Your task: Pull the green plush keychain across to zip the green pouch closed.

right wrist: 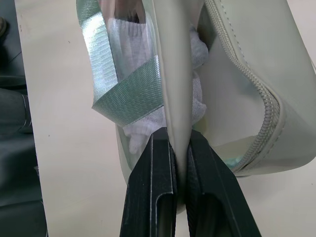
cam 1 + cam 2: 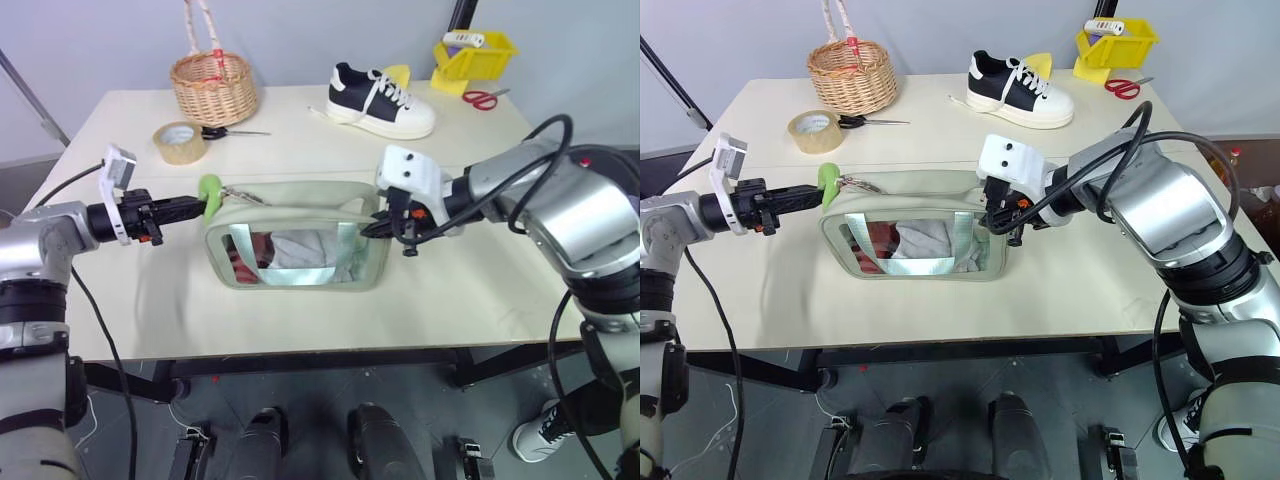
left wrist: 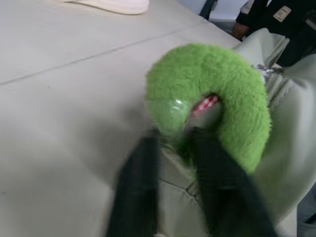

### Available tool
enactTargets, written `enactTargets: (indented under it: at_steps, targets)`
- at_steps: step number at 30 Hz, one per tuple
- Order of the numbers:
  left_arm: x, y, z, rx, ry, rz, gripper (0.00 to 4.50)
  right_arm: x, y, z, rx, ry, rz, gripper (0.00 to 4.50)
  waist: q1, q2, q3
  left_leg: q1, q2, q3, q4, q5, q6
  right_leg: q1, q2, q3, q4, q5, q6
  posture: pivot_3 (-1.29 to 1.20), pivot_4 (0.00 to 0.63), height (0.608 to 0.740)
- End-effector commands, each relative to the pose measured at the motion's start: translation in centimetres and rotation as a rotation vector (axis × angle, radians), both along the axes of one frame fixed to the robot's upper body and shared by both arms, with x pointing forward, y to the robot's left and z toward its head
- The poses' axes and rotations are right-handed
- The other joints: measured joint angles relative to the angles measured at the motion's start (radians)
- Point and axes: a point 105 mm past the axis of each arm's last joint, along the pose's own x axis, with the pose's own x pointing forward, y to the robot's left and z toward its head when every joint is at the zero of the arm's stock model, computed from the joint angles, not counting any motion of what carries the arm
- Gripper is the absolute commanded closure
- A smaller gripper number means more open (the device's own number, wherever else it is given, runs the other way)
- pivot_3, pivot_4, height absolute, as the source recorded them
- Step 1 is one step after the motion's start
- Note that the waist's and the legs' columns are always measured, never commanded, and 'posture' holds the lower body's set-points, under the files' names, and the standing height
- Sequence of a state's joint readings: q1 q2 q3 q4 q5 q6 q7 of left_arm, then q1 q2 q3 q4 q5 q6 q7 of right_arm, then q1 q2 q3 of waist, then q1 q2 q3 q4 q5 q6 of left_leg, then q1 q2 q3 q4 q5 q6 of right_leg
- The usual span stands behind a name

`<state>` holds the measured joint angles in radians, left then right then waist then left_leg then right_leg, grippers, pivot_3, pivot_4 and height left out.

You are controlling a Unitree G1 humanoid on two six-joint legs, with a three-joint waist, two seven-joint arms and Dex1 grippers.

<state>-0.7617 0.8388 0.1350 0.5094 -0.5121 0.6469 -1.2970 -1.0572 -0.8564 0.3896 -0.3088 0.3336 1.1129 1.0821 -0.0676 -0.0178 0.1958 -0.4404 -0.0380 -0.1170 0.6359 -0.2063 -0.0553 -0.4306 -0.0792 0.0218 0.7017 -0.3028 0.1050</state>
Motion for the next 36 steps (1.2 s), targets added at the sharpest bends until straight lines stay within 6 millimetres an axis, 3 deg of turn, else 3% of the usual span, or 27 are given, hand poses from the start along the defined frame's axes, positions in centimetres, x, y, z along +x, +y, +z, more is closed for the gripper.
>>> enactTargets:
  at_steps: [1,5,8,10,14,17,21,24,30,36]
  targets:
    - [0.0,0.5,2.2,0.001,-0.073,0.014,4.49,-0.1,0.1,1.9,0.030,-0.068,-0.004,4.50,0.001,0.000,0.000,0.000,0.000,0.000,0.000,0.000,0.000,0.000,0.000,0.000,0.000,0.000,0.000,0.00,0.150,0.695]
    - [-0.3,0.2,5.2,-0.032,-0.152,-0.006,4.49,0.1,0.0,1.8,0.033,-0.063,-0.019,4.50,0.001,0.000,0.000,-0.001,0.000,-0.001,0.001,0.000,0.000,0.000,0.000,-0.001,0.000,0.000,0.000,0.00,0.150,0.695]
    - [-0.7,-1.7,7.6,-0.080,-0.203,-0.079,4.49,0.1,0.2,1.8,0.038,-0.058,-0.020,4.50,0.001,0.000,0.000,-0.001,0.000,-0.001,0.001,0.000,0.000,0.000,0.000,-0.001,0.000,0.000,0.000,0.00,0.150,0.695]
    - [-0.8,-3.2,7.6,-0.054,-0.213,-0.124,4.49,0.2,0.3,1.7,0.039,-0.057,-0.020,4.50,0.001,0.000,0.000,-0.001,0.000,0.000,0.001,0.000,0.000,0.000,0.000,-0.001,0.000,0.000,0.000,0.00,0.150,0.695]
    - [-0.8,-6.2,5.8,0.020,-0.172,-0.217,4.49,0.3,0.5,1.6,0.043,-0.055,-0.021,4.50,0.000,0.000,0.000,-0.001,0.000,0.000,0.001,0.000,0.000,0.000,0.000,0.000,0.000,0.000,0.000,0.00,0.150,0.695]
    - [-0.3,-7.4,5.1,0.025,-0.131,-0.233,3.48,0.4,0.6,1.6,0.046,-0.053,-0.022,4.50,-0.001,0.000,0.000,-0.001,-0.001,0.000,0.002,0.000,0.000,0.000,0.000,0.000,0.000,0.000,0.000,0.00,0.150,0.695]
    - [-0.1,-7.7,5.4,0.030,-0.126,-0.227,1.60,0.4,0.6,1.6,0.048,-0.054,-0.026,4.50,-0.001,0.000,0.000,-0.001,-0.001,0.000,0.002,0.000,0.000,0.000,0.000,-0.001,0.000,0.000,0.000,0.00,0.150,0.695]
    - [0.0,-6.0,6.1,0.075,-0.165,-0.166,0.05,0.5,0.5,1.6,0.049,-0.054,-0.035,4.50,-0.003,0.000,0.000,-0.001,-0.001,0.000,0.002,0.000,0.000,0.000,0.000,0.000,0.001,0.000,0.000,0.00,0.150,0.695]
    - [-0.8,-1.7,6.5,0.153,-0.183,-0.065,0.05,0.6,0.4,1.5,0.048,-0.052,-0.040,4.50,-0.001,0.000,0.000,-0.001,-0.001,0.000,0.001,0.000,0.000,0.000,0.000,0.000,0.001,0.000,0.000,0.00,0.150,0.695]
    - [-2.8,-1.6,6.1,0.133,-0.173,-0.135,0.05,0.8,0.4,1.4,0.046,-0.056,-0.041,4.50,0.002,0.000,0.000,-0.001,0.000,0.000,0.002,0.000,0.000,0.000,0.000,0.000,0.000,0.000,0.000,0.00,0.150,0.695]
